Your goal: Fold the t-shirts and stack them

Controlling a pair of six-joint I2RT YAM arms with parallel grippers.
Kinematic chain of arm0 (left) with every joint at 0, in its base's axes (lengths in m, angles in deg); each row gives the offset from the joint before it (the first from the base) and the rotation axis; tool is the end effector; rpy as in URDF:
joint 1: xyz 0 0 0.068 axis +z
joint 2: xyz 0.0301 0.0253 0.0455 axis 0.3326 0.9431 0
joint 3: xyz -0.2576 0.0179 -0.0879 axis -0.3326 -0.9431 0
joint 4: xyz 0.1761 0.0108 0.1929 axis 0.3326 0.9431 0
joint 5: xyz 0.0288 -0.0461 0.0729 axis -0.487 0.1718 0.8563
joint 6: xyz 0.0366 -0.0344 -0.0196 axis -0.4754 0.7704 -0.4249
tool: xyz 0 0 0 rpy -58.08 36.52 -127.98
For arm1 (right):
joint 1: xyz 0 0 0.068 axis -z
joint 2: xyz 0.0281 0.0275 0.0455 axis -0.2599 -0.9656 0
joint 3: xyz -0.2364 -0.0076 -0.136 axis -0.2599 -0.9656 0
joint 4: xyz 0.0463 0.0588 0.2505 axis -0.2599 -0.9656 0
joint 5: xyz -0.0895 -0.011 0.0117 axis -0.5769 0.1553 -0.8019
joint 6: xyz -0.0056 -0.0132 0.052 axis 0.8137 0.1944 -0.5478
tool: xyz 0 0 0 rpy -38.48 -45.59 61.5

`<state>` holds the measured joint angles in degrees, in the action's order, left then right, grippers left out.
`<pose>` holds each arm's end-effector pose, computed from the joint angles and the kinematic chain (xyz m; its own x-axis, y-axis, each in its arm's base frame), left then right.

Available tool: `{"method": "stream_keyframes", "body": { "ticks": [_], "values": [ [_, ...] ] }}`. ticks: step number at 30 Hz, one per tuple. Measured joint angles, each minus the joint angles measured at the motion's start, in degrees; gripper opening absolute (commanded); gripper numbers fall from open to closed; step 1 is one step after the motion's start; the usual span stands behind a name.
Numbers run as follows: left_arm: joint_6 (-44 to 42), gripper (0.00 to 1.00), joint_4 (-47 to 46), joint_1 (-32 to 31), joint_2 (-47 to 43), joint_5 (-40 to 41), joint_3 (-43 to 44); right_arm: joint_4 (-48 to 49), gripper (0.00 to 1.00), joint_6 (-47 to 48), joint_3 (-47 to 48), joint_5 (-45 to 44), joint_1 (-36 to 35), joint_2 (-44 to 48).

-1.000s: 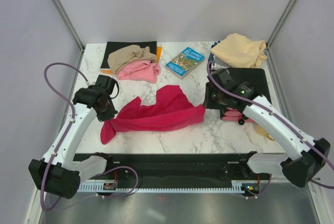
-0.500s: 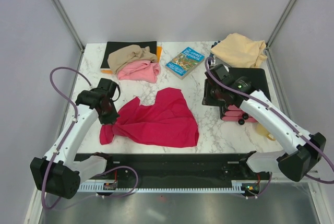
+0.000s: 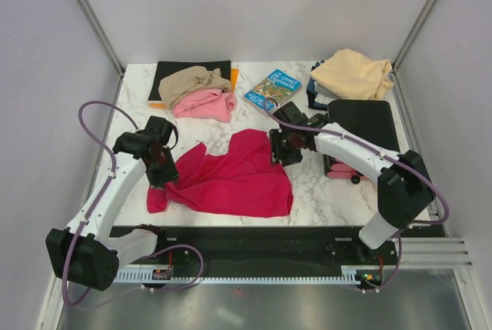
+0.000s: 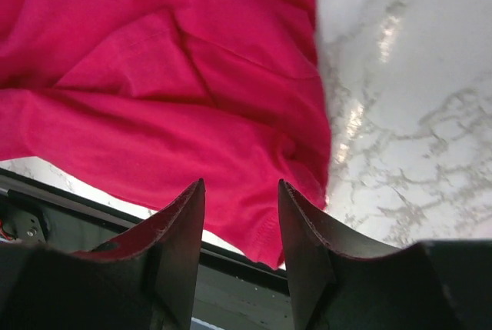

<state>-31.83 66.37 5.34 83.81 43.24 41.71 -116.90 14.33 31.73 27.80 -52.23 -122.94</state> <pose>0.1753 -0.0386 0.2791 -0.8886 -0.3761 -0.2626 -0.3871 0.9220 -0.0103 0.2577 0.1987 0.2436 -0.9479 -0.0260 -0.3174 -0.1237 0.9485 0.2917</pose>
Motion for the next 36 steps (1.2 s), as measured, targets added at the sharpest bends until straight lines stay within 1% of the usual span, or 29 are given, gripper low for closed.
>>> {"method": "stream_keyframes", "body": {
  "ticks": [2,8,10,11,12,15,19,25,36],
  "values": [
    [0.0,0.45,0.0,0.0,0.0,-0.2,0.0,1.2,0.51,1.1,1.3,1.2,-1.0,-2.2],
    [0.0,0.46,0.3,0.0,0.0,-0.1,0.3,4.9,0.53,3.7,10.1,4.3,-5.6,-12.2],
    [0.0,0.47,0.9,0.0,0.1,0.1,1.0,6.0,0.54,3.9,11.8,4.9,-6.7,-15.0],
    [0.0,0.49,1.5,0.0,0.2,0.3,1.7,6.5,0.56,4.0,12.3,5.0,-7.4,-16.3],
    [0.0,0.49,2.1,0.0,0.3,0.5,2.8,7.0,0.57,4.0,12.5,5.1,-7.9,-17.4],
    [0.0,0.50,3.8,0.0,0.5,2.4,6.8,7.4,0.57,4.4,12.6,4.7,-8.9,-20.0],
    [0.0,0.50,4.2,0.0,0.5,4.7,10.4,7.4,0.60,5.3,13.4,3.1,-9.1,-21.8],
    [0.0,0.50,5.1,0.0,0.9,5.0,10.0,7.6,0.61,6.4,16.0,0.4,-9.1,-21.8],
    [0.0,0.50,5.3,0.0,1.9,4.9,9.7,7.4,0.61,6.5,16.8,-0.2,-9.1,-23.3]
  ]
}}
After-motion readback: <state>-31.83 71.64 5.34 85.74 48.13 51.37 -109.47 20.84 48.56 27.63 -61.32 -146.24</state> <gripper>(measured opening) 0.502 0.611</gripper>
